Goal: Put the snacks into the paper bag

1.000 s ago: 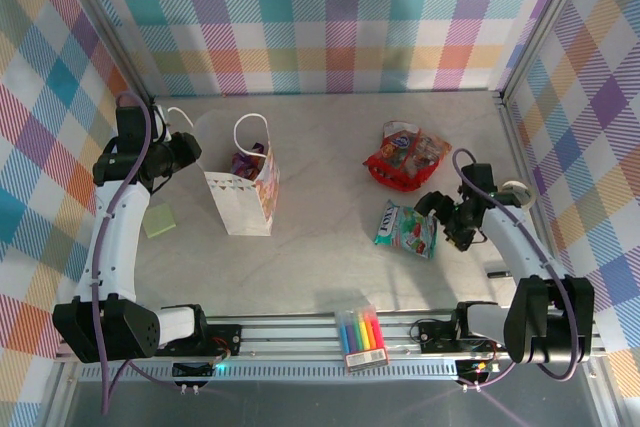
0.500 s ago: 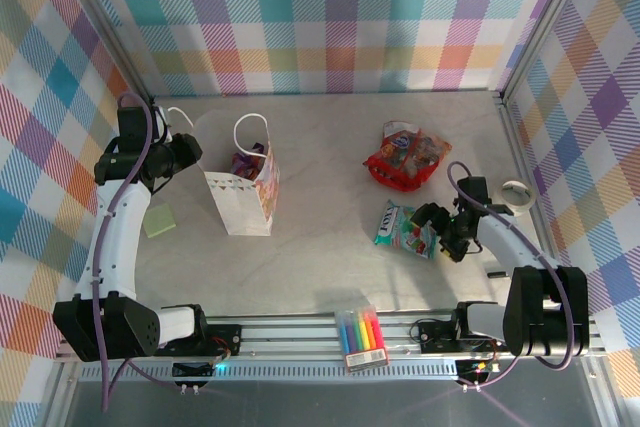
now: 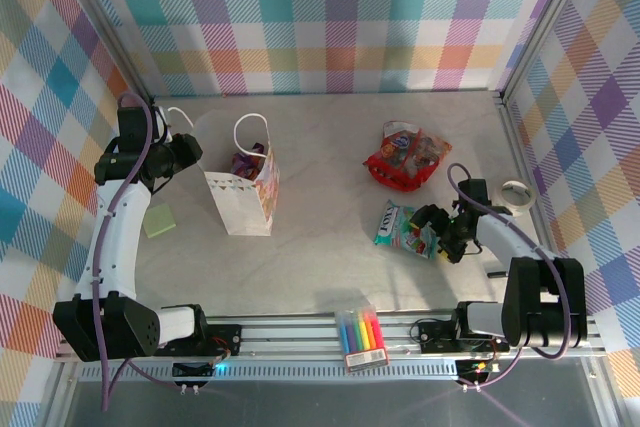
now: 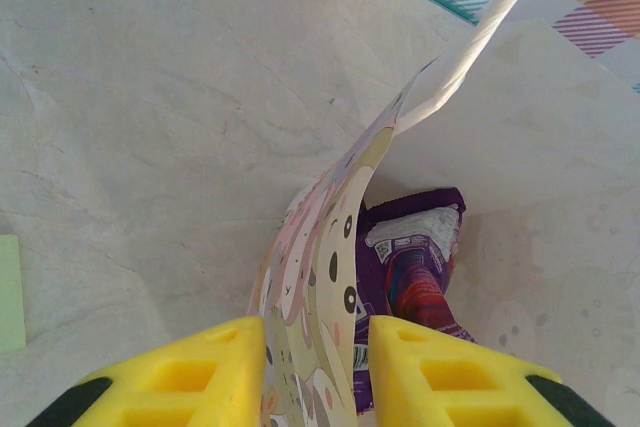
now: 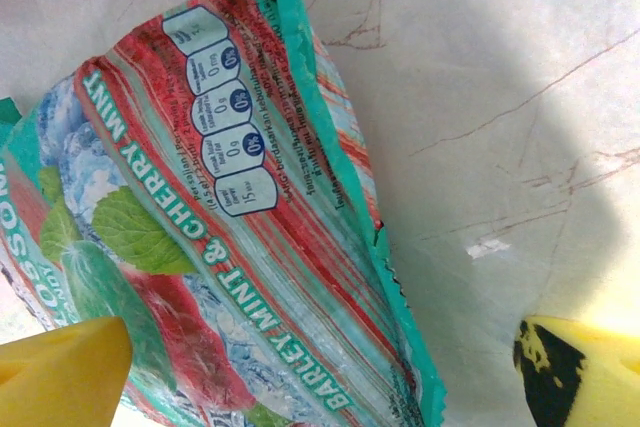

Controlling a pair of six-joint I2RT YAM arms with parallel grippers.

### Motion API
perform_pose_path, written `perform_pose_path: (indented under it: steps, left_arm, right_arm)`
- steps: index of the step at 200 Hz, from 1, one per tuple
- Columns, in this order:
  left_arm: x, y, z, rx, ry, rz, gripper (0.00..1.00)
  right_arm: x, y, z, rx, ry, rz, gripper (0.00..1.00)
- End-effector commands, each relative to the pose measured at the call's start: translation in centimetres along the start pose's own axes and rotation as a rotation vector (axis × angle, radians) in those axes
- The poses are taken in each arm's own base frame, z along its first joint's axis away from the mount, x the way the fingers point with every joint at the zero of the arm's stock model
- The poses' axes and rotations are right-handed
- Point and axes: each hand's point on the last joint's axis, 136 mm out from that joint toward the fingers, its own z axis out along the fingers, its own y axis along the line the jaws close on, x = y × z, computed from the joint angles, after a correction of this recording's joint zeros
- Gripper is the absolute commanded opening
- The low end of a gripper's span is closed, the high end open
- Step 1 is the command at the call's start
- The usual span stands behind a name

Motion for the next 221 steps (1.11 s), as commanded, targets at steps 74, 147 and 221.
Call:
perform_pose_path:
  steps: [74,147,221]
  left_arm:
    - [0.8,0.1,0.8,-0.005,0.031,0.008,0.33]
    - [0.8,0.2,0.6,-0.01,0.029,0.009,0.33]
    - [0.5,-0.1,0.5,-0.004,0.025,0.013,0.34]
  right_arm:
    - [0.1,2.5,-0.7,-0.115,0.015,-0.042,0.95]
    - [0.4,2.3,0.2,-0.113,0.05,-0.033,0.94]
    - [0.9,4.2,1.5,-0.117,0.094,-0.096,0.89]
